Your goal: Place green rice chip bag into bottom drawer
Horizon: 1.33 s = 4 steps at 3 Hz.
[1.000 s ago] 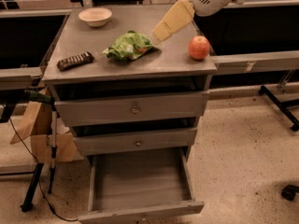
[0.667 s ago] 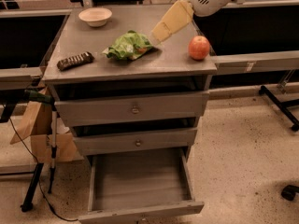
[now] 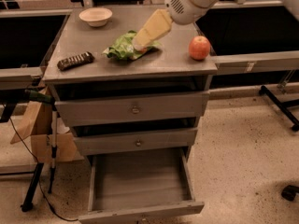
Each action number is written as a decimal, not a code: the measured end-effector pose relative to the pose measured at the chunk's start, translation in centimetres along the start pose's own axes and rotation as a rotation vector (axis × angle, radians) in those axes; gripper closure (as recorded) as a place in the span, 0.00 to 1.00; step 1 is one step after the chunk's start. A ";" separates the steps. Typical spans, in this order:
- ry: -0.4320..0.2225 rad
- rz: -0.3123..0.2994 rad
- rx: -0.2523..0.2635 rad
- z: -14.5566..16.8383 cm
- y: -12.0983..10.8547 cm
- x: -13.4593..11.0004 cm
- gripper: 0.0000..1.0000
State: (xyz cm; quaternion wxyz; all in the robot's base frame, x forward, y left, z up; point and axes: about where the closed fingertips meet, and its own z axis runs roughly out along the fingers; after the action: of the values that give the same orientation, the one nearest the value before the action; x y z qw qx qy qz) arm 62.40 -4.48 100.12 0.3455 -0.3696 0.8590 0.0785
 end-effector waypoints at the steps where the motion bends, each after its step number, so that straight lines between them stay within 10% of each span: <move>1: -0.016 0.101 0.008 4.3 1.0 -1.7 0.00; 4: -0.087 0.382 -0.011 16.2 2.0 -7.0 0.00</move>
Offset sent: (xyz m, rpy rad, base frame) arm 0.0904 0.0985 -0.0693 0.2806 0.0577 -0.3039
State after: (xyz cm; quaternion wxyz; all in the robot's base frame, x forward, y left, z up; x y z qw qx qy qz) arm 73.12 7.34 92.33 0.3591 -0.1981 0.8973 0.1630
